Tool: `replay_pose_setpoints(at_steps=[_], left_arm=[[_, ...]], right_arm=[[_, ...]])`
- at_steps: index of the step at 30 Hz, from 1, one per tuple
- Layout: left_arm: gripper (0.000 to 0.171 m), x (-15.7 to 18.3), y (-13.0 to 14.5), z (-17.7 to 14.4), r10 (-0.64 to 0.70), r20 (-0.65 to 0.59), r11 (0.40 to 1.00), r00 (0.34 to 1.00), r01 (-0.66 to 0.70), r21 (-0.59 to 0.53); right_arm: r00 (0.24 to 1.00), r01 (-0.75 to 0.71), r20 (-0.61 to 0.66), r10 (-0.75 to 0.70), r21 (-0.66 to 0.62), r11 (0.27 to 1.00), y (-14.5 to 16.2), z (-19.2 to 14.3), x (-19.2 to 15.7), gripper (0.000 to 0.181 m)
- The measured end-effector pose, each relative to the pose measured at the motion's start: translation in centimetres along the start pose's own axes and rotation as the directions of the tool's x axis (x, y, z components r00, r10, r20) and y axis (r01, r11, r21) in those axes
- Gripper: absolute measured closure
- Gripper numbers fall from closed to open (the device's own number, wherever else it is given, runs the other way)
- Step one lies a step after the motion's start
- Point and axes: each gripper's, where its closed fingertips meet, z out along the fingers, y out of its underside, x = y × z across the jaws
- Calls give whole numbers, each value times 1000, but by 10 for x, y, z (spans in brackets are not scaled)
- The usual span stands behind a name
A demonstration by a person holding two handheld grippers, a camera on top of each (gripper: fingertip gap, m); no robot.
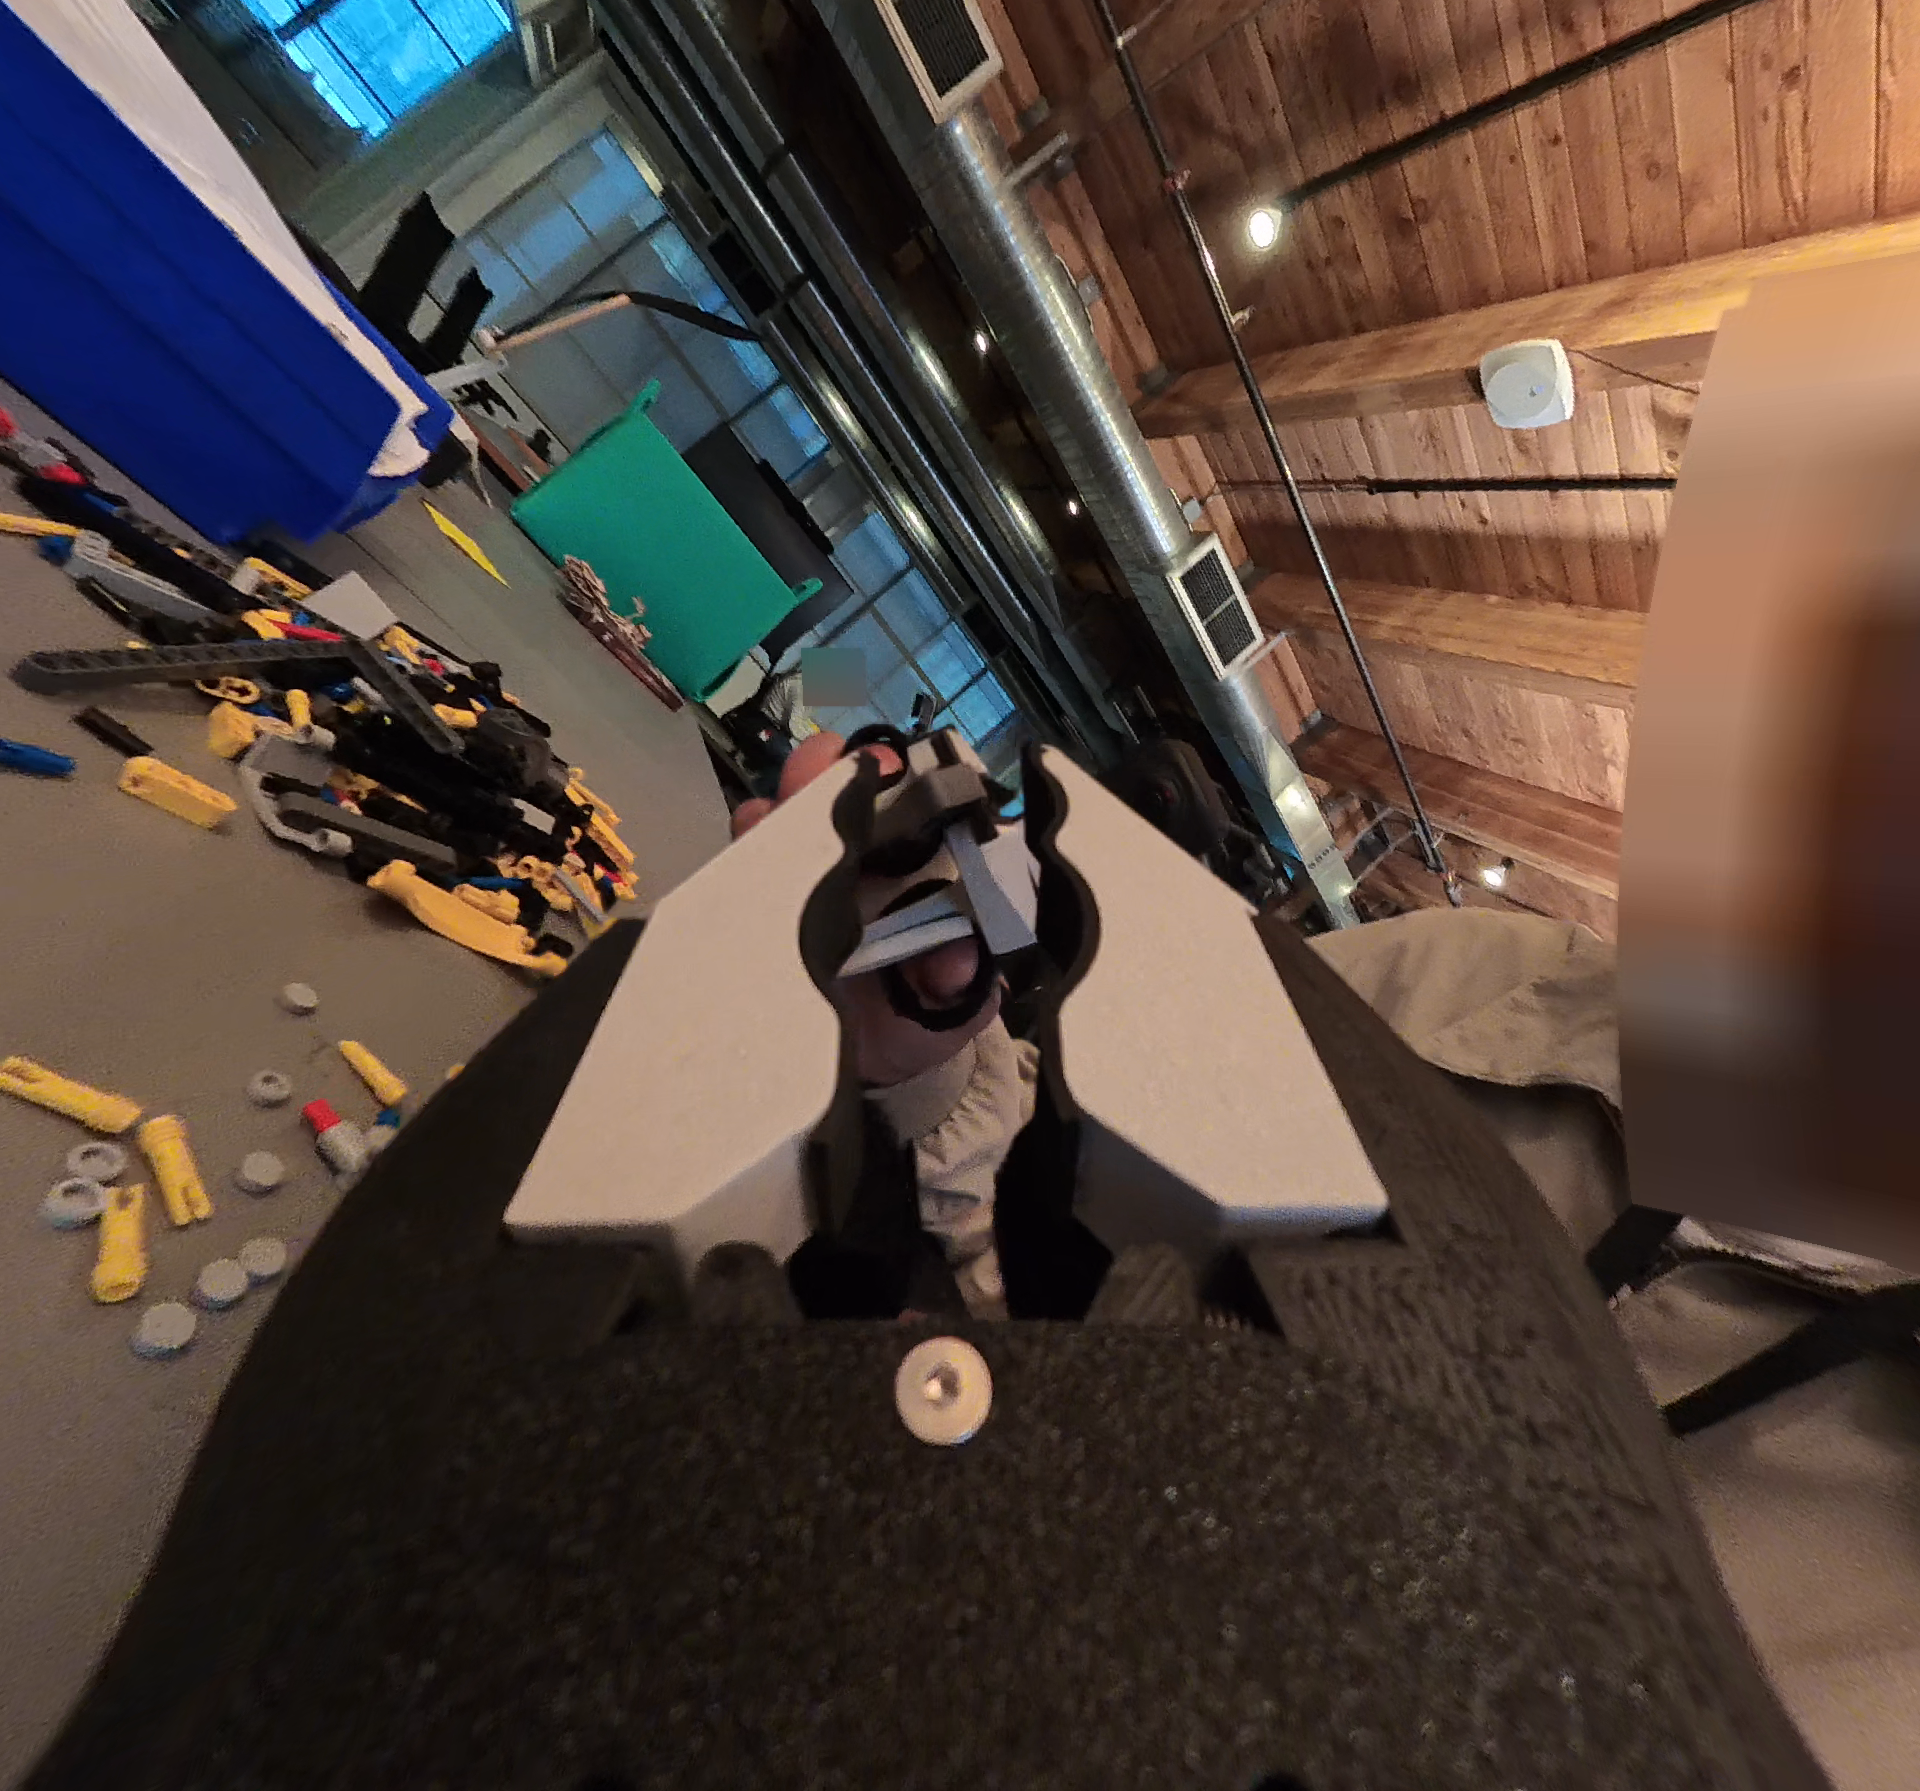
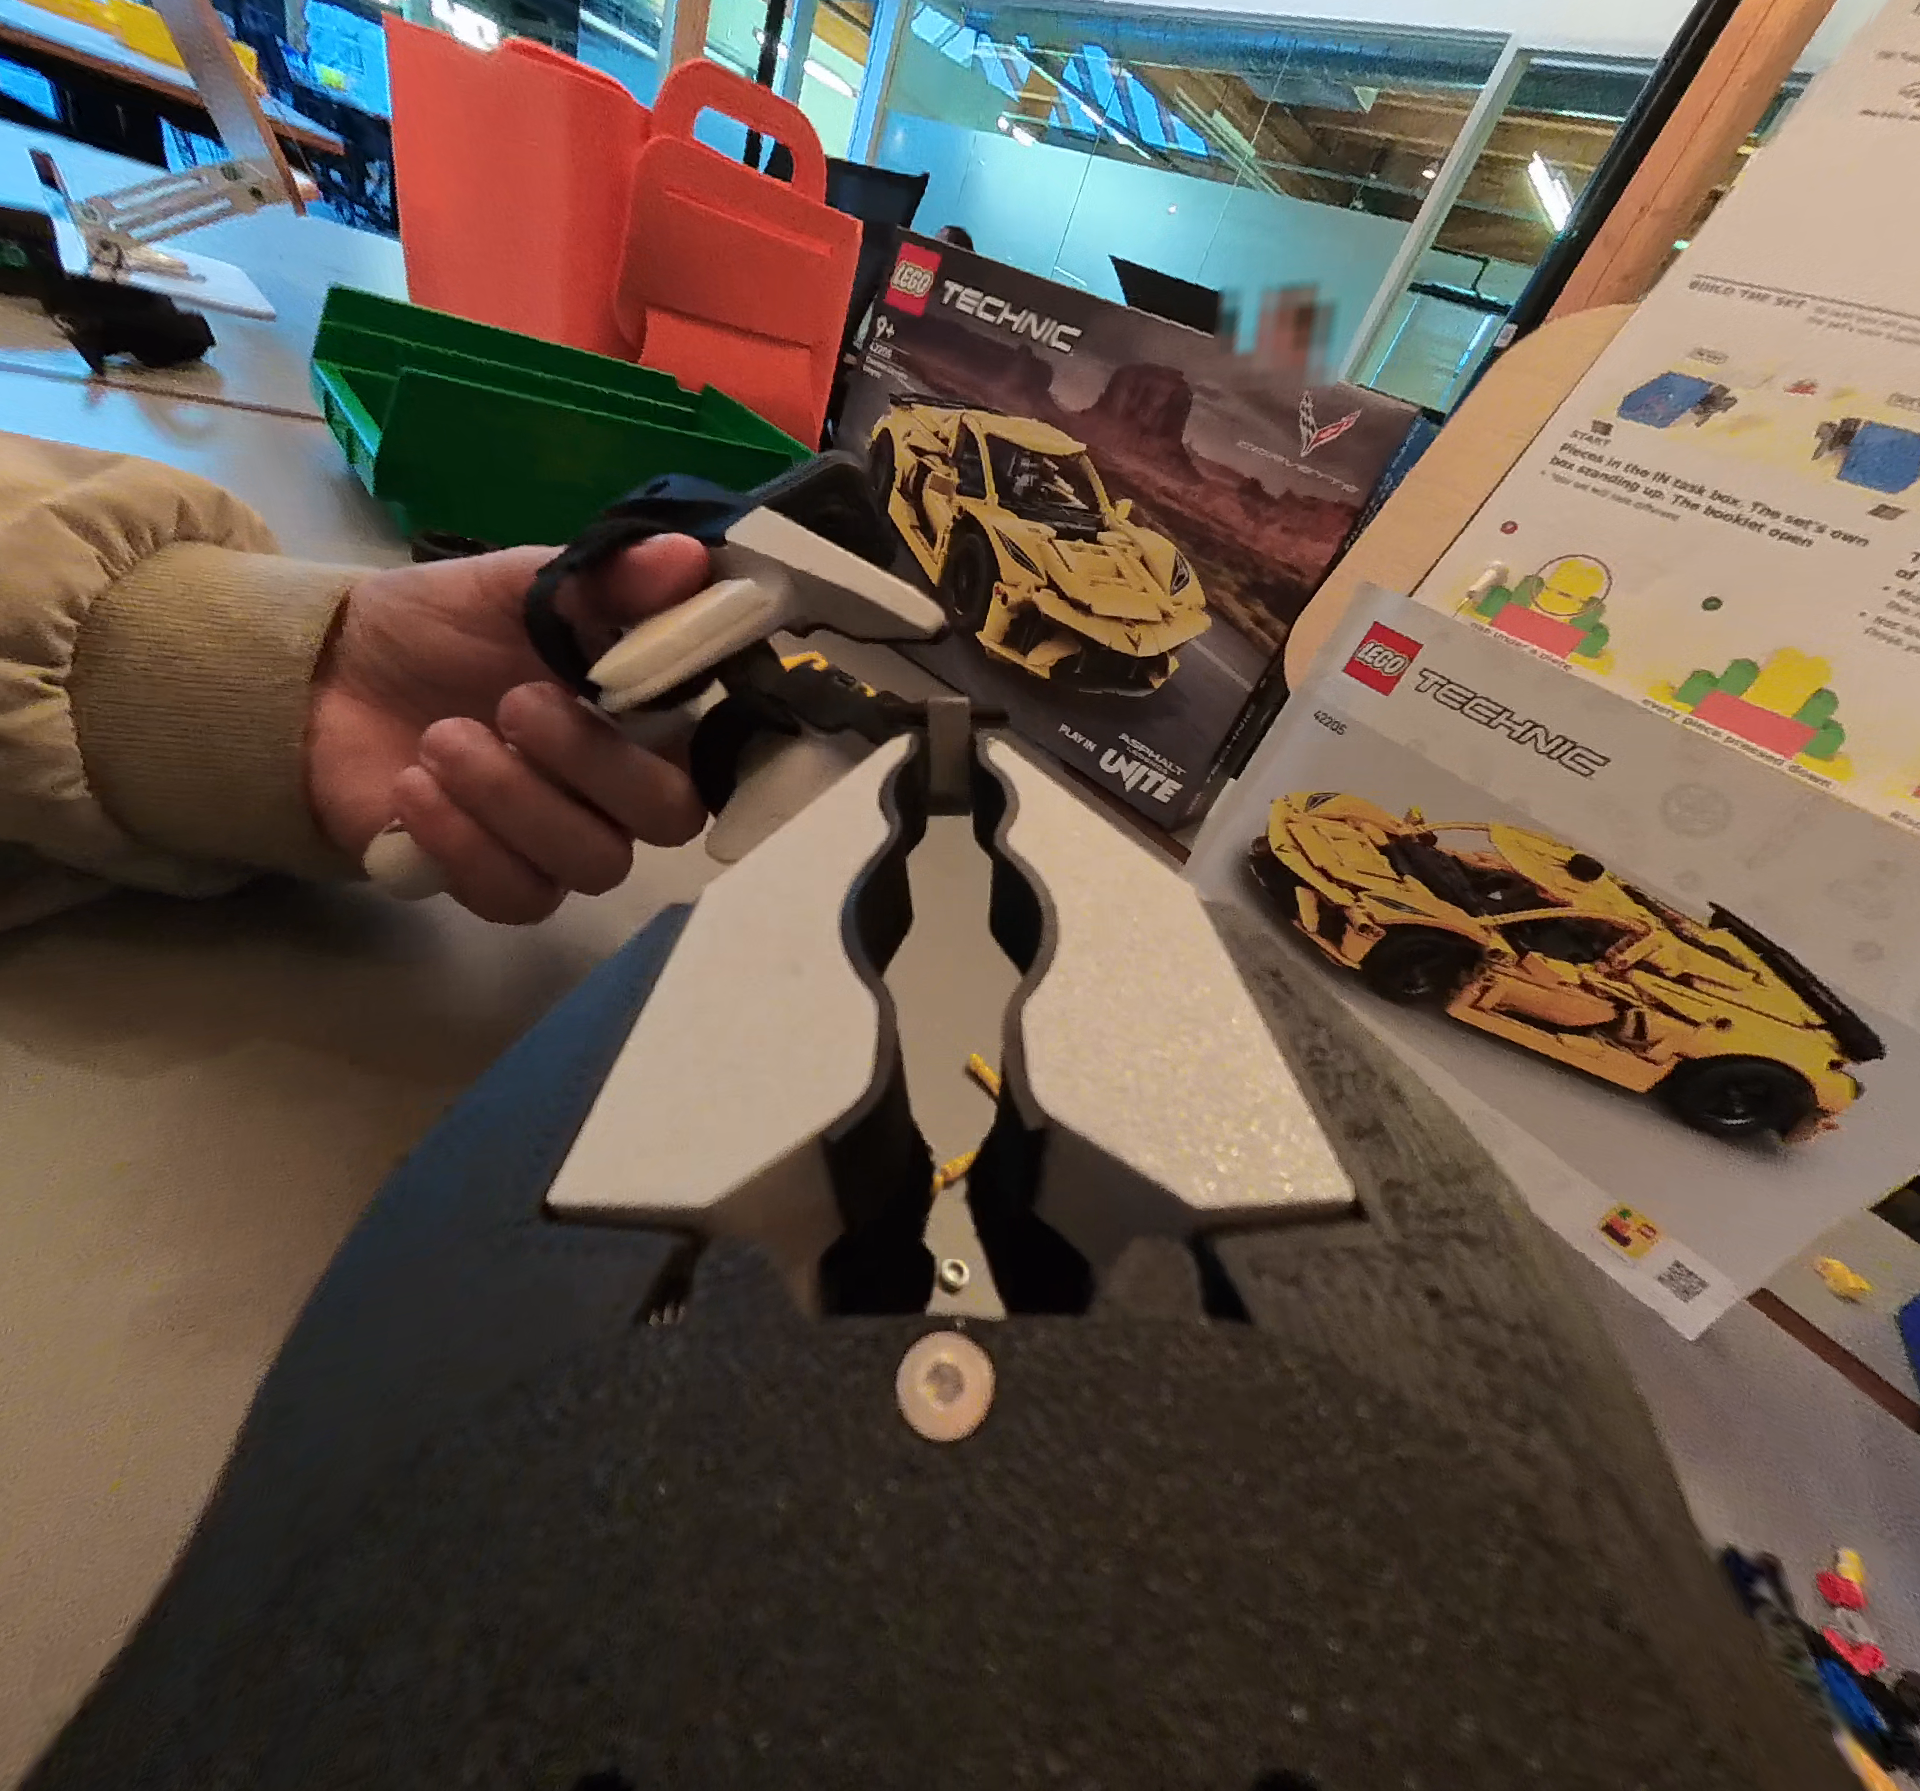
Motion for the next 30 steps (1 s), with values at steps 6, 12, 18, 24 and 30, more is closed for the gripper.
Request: replay_pose_setpoints(at_steps=[6,12,18,24,30], left_arm=[[149,-10,8,2,59,81,996,995,-54,-64],[155,-17,17,-1,85,136,987,987,-65,-145],[156,-14,33,-2,95,125,964,988,-60,-260],[156,-13,30,-2,89,112,971,990,-61,-231],[155,-11,23,0,57,80,988,995,-44,-148]], right_arm=[[987,154,-38,-158,-78,985,11,4,-4,175],[985,166,-32,-169,-95,982,15,4,-8,173],[988,135,77,-131,-45,990,15,2,-17,154],[988,119,108,-112,-57,991,15,3,-20,163],[988,138,79,-133,-67,988,13,5,-15,163]])
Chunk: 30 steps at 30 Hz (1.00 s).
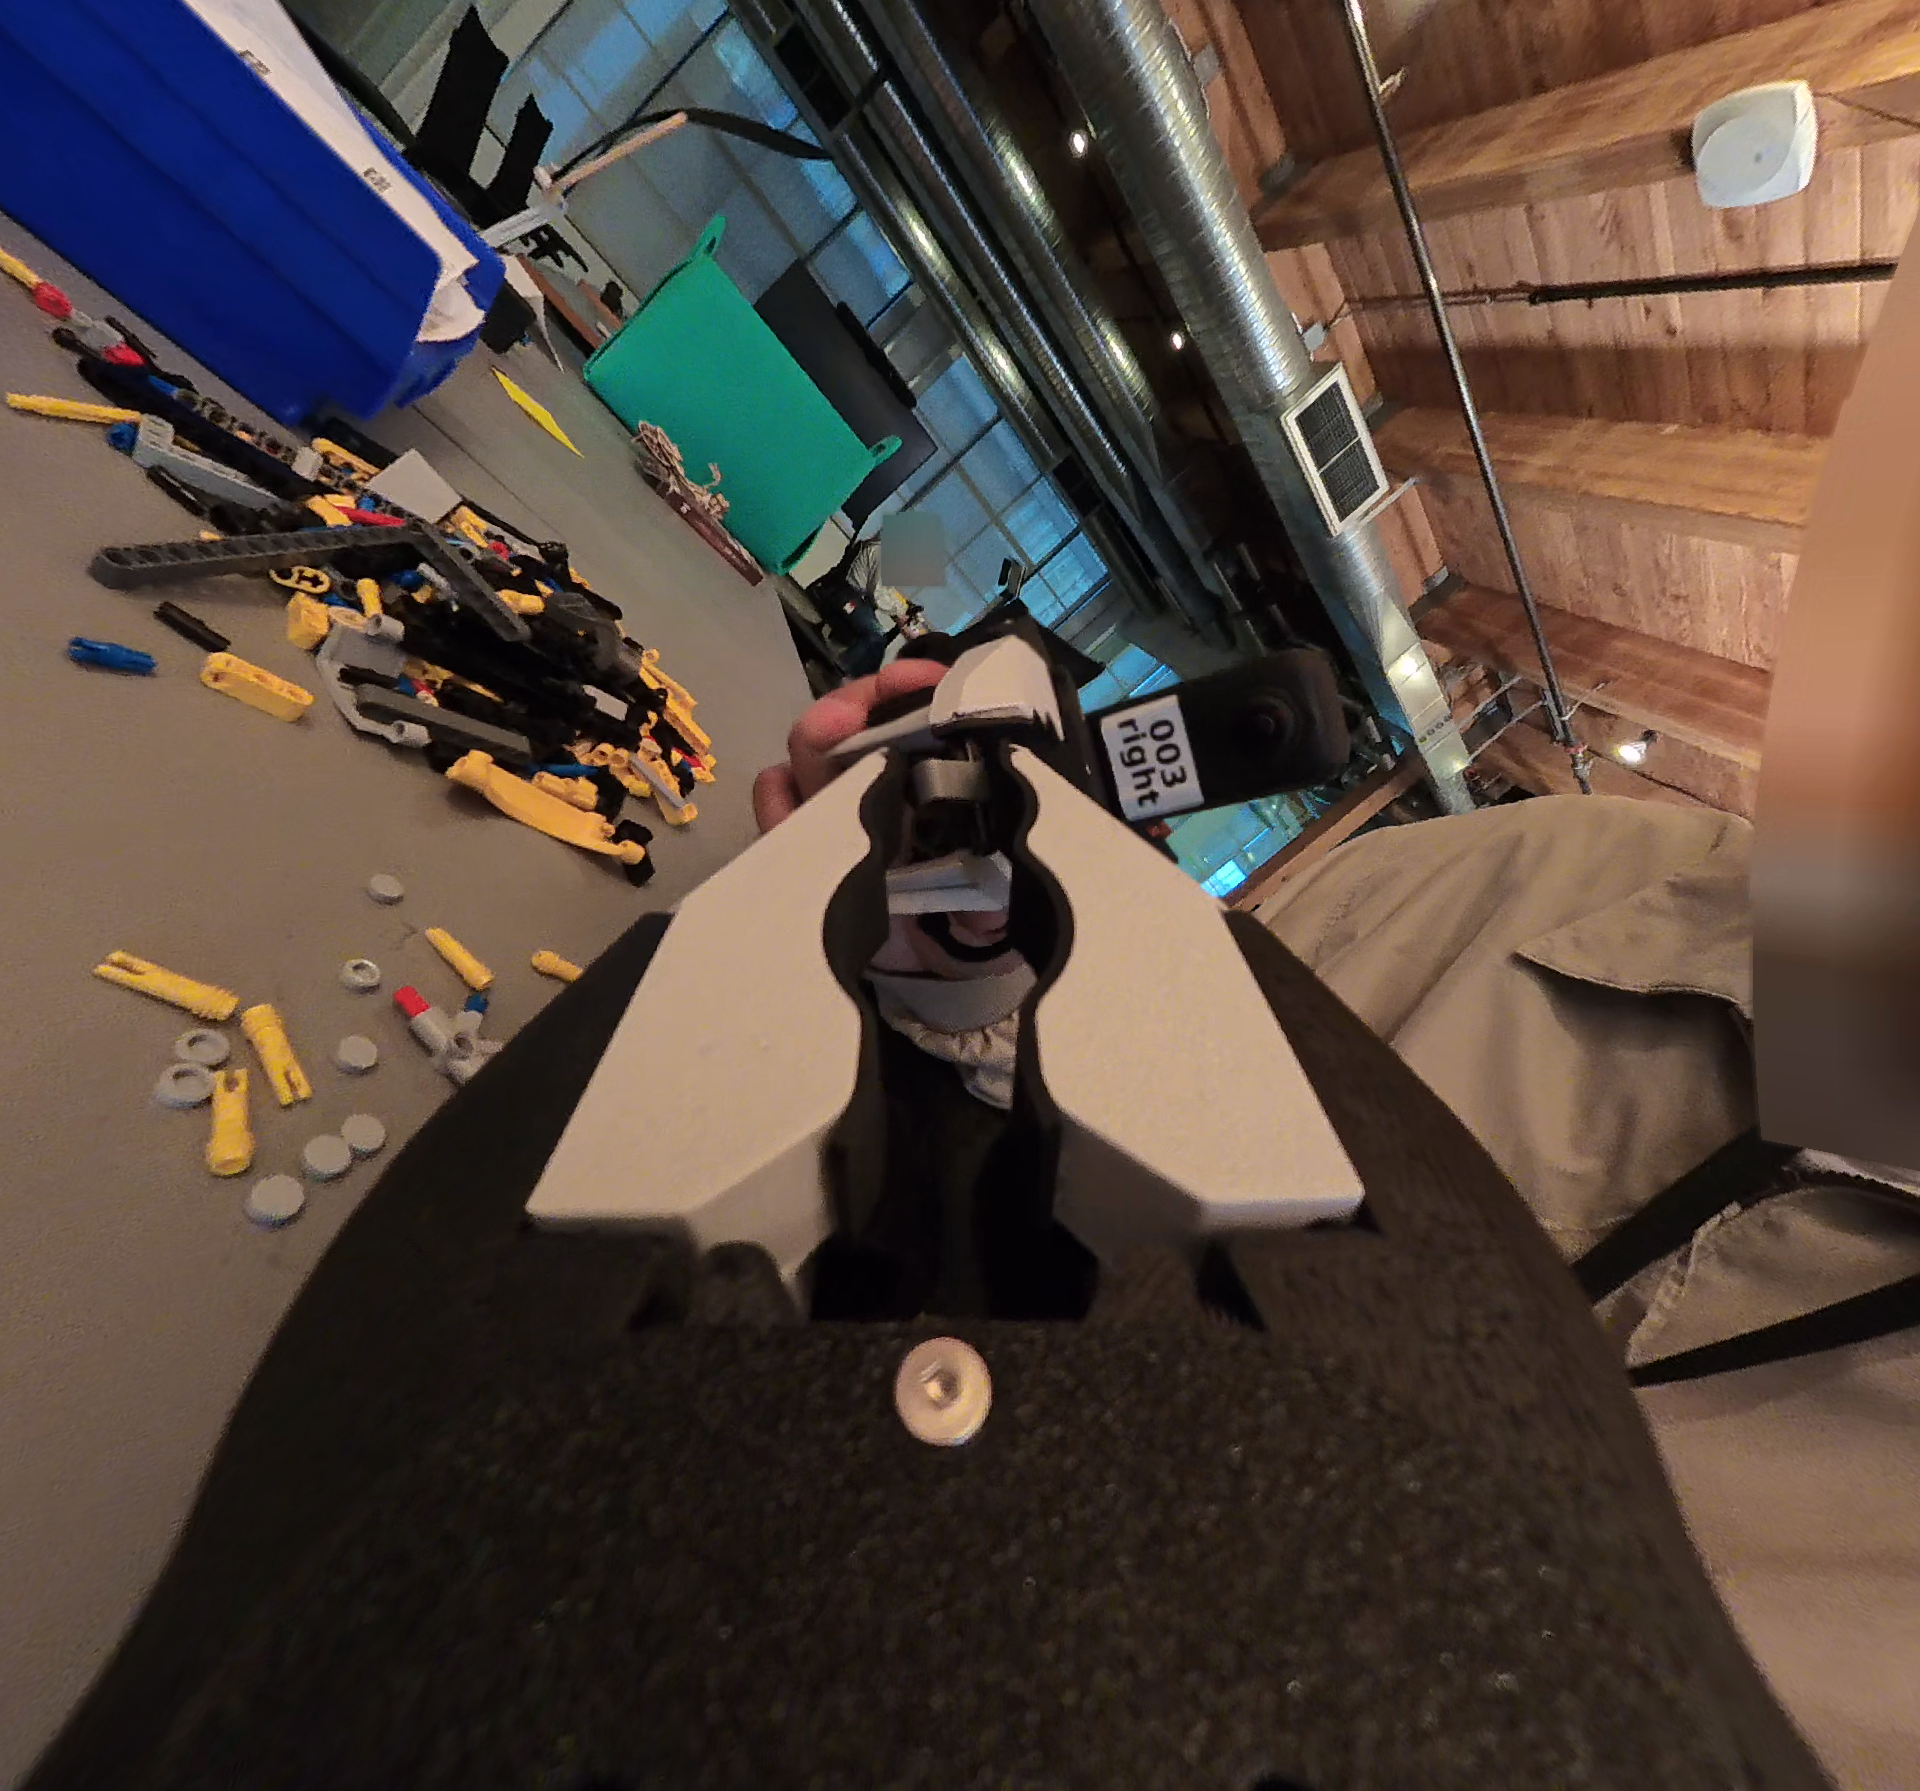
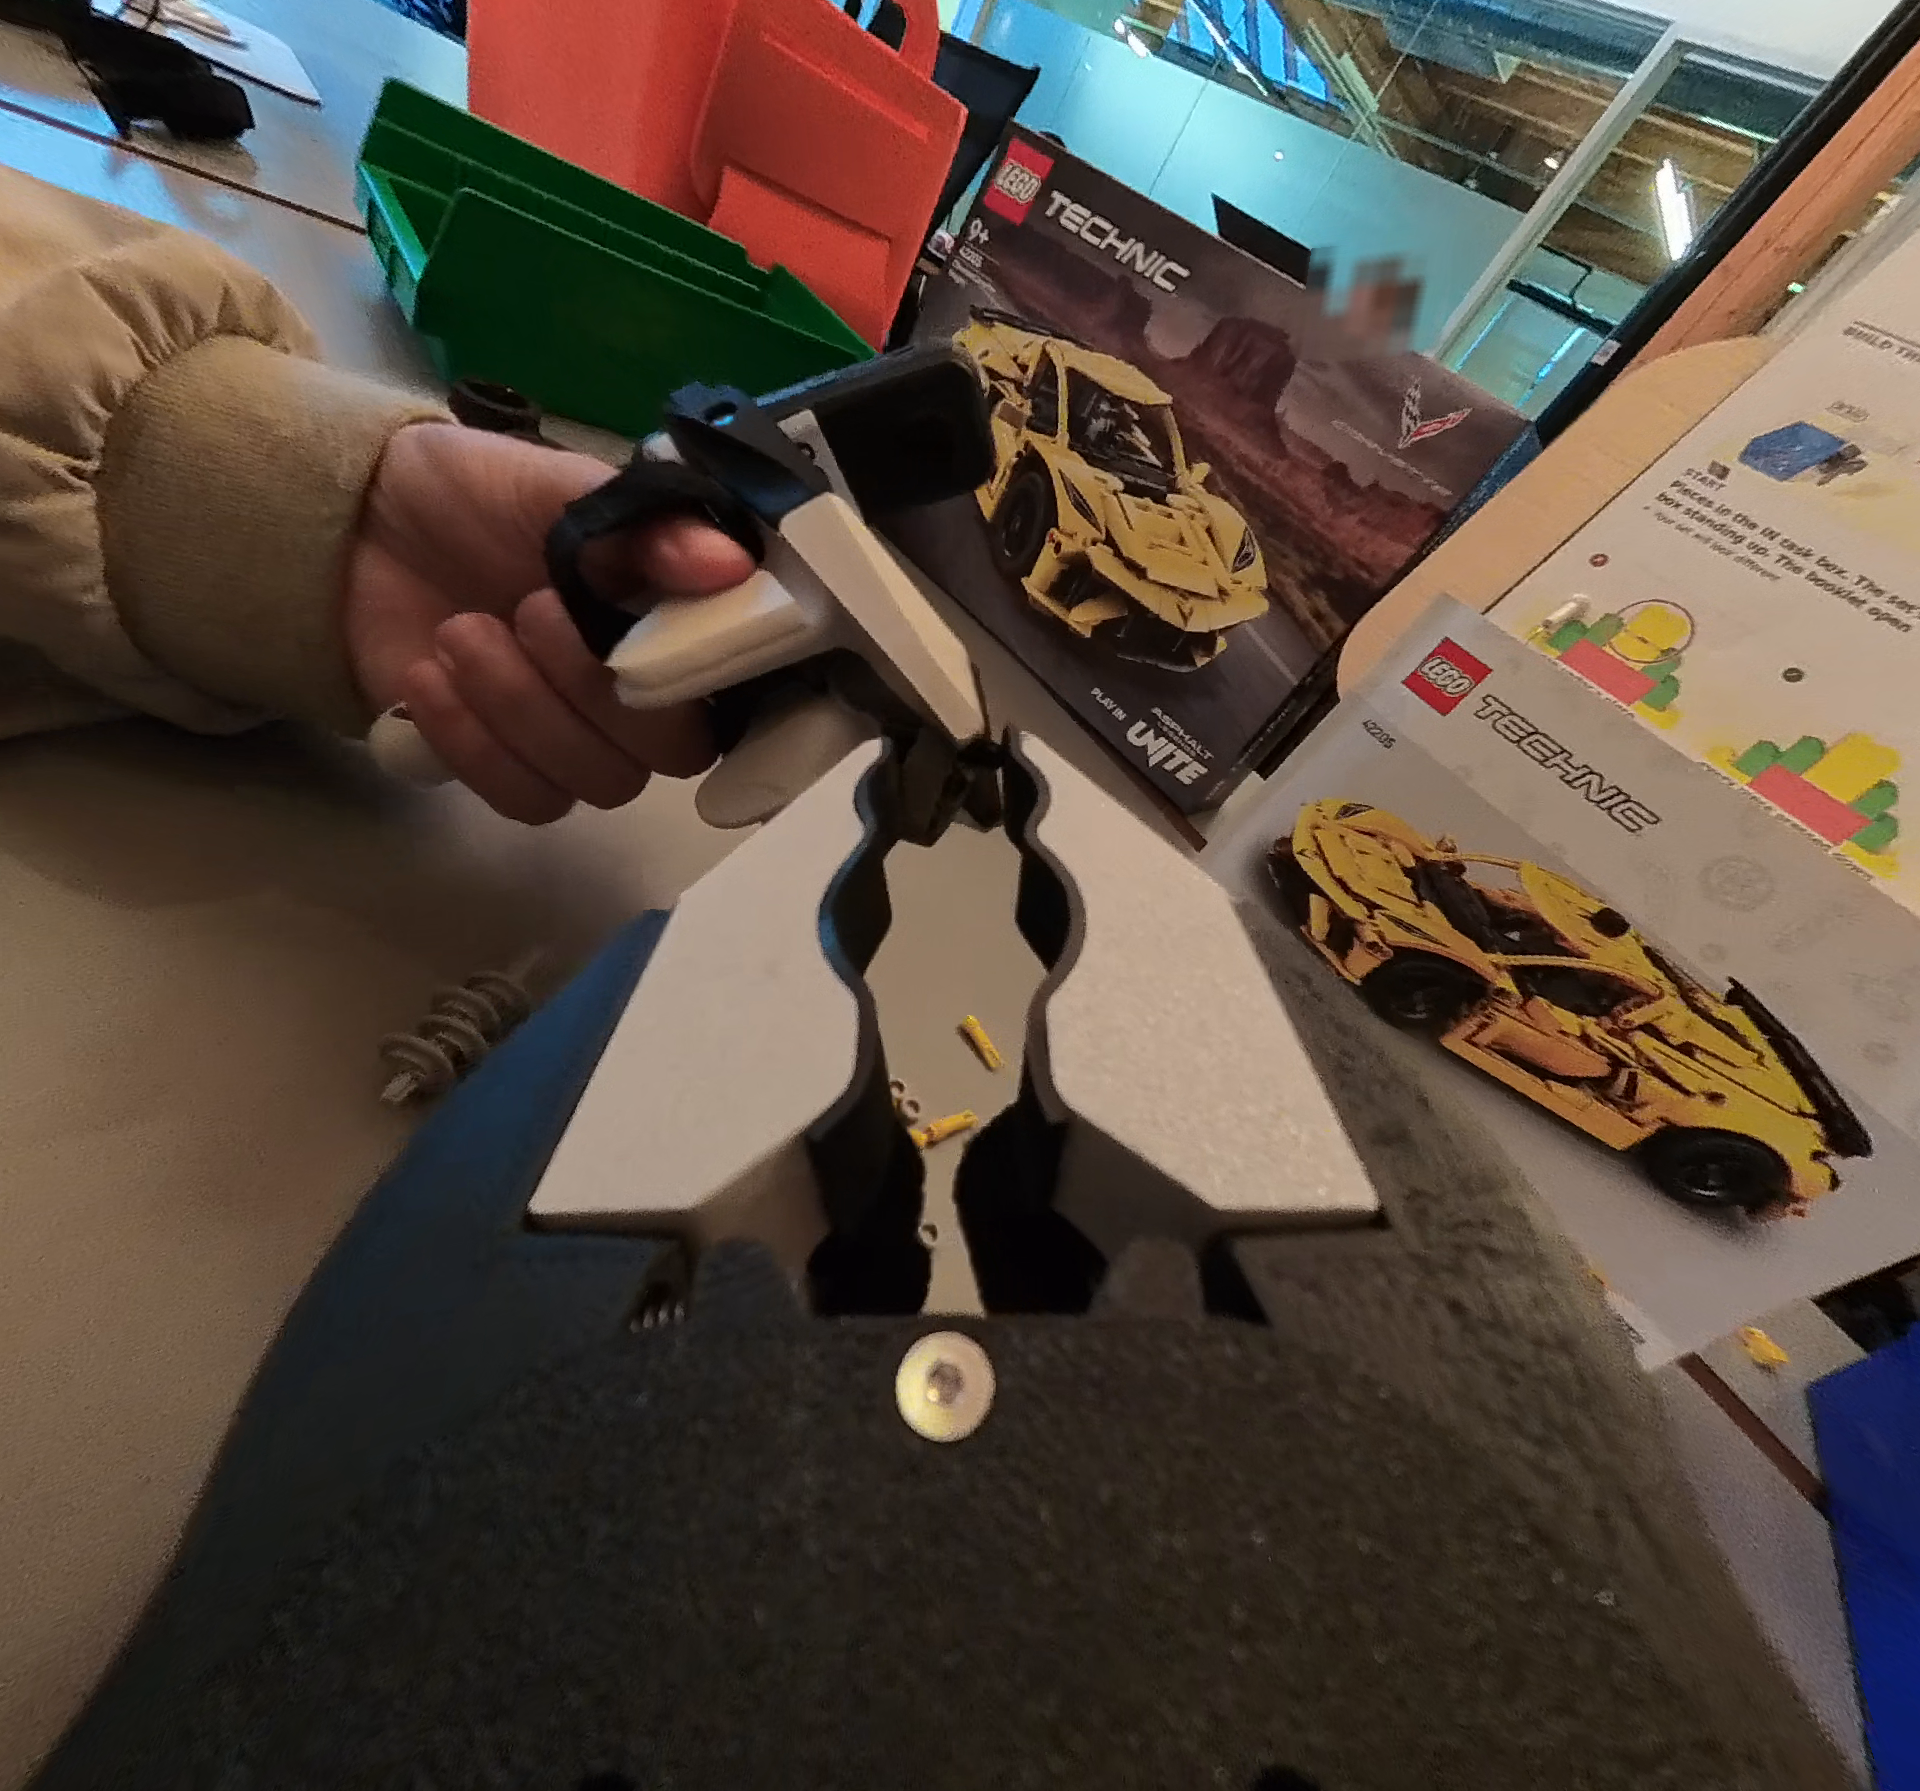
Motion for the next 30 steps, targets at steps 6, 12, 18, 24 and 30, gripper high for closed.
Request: replay_pose_setpoints(at_steps=[6,12,18,24,30], left_arm=[[156,11,12,0,-11,-79,997,997,5,-74],[156,-17,18,-5,-23,68,991,997,32,-127],[156,-17,12,-7,-18,74,995,997,25,-93],[155,-8,14,-4,-13,20,996,1000,15,-93],[154,-7,15,0,-8,28,994,1000,11,-105]], right_arm=[[973,-155,180,144,47,987,-8,-7,-15,167],[994,-6,106,19,-119,993,21,-1,-13,165],[999,34,43,-28,-142,989,21,3,-9,167],[992,-68,94,80,-121,990,14,-2,-12,169],[983,-111,136,125,-112,988,14,-6,-13,174]])
